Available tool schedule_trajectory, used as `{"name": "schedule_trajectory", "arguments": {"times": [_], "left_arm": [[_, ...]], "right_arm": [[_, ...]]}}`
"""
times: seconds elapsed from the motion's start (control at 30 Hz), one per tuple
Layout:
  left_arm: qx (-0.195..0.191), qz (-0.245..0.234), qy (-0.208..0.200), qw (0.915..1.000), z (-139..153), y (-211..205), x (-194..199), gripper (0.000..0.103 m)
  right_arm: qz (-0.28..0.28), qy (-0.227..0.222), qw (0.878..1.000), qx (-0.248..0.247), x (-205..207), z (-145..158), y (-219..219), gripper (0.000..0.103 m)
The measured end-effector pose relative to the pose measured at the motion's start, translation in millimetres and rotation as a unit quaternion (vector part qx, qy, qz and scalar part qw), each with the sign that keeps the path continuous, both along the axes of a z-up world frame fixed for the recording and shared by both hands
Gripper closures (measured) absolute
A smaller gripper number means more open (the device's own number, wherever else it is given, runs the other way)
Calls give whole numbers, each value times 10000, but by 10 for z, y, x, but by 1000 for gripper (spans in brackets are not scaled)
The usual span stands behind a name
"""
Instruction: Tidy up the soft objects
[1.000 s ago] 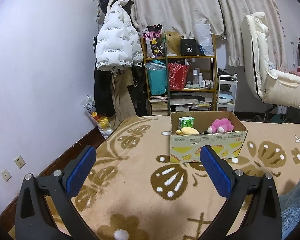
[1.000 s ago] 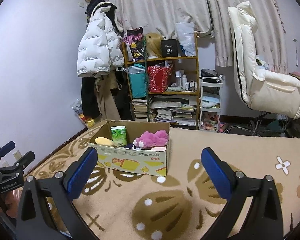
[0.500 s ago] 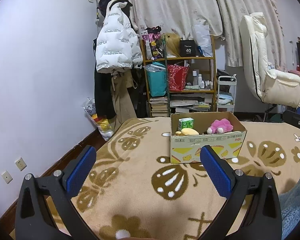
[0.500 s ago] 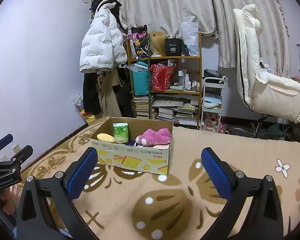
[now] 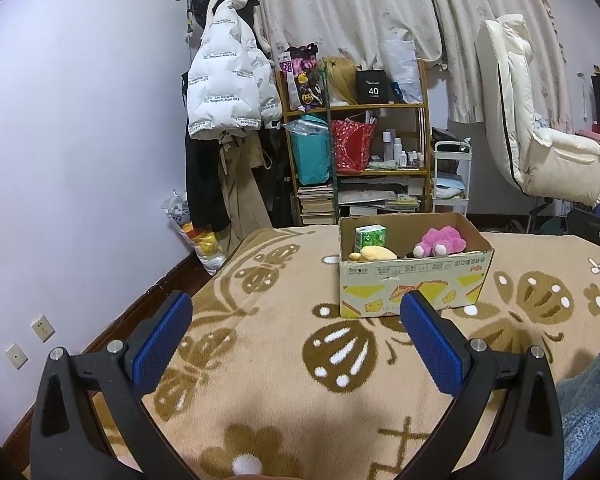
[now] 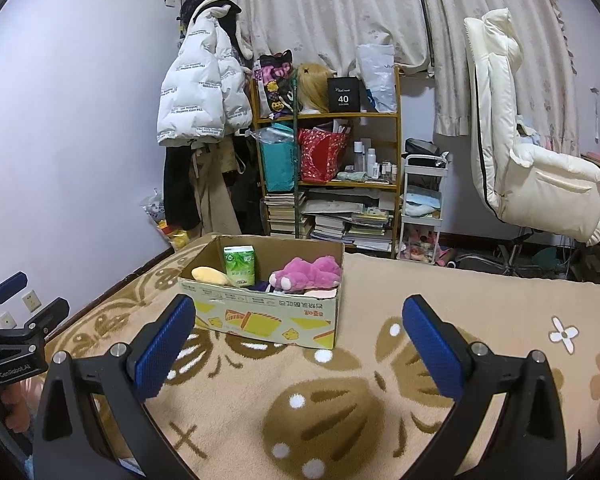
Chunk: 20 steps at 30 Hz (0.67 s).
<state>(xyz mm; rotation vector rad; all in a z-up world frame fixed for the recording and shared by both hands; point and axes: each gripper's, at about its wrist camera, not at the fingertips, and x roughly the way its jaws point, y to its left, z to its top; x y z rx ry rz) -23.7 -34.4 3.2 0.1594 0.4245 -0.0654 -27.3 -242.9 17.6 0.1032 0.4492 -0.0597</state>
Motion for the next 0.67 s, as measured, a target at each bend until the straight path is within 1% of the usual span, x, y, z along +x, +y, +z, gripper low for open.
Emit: {"name": "schedule_trajectory", "arguments": {"times": [0.67], "left_arm": [[-16,31,81,10000,-46,21,26,0]], "right_arm": [[1,-11,10000,2,3,0,-13,0]]}}
